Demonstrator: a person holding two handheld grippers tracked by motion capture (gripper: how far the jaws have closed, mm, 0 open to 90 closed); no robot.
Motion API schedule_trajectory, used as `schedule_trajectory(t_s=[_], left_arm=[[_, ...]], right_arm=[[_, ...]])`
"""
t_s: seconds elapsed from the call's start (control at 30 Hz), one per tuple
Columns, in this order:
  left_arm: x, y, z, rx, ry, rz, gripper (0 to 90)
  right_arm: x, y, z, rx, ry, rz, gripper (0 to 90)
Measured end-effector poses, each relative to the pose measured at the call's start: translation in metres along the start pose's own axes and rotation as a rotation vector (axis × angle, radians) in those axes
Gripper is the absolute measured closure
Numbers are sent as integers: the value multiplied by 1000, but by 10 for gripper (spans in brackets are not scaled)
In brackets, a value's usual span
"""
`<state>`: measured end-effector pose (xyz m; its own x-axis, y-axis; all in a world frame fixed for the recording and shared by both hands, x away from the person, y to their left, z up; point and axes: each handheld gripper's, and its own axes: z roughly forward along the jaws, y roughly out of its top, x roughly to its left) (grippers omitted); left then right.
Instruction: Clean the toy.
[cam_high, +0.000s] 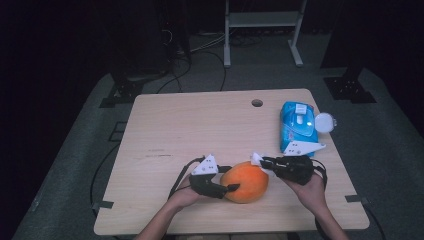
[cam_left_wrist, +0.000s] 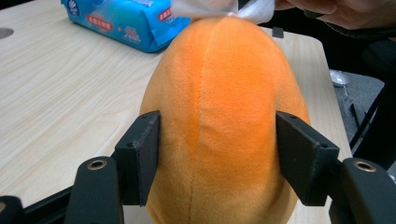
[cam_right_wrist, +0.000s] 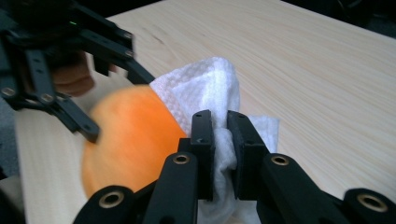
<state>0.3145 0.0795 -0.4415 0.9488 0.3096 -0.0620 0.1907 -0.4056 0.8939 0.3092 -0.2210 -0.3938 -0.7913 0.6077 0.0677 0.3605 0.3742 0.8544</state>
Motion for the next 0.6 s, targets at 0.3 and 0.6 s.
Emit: schedule_trajectory(t_s=[0.3, 0.6], left_arm=[[4, -3, -2, 7, 1, -10, 354], [9, -5, -3, -8, 7, -46, 359]], right_arm=[[18, 8, 6, -25, 58, -41, 802], [-5, -7, 3, 0, 31, 41, 801]])
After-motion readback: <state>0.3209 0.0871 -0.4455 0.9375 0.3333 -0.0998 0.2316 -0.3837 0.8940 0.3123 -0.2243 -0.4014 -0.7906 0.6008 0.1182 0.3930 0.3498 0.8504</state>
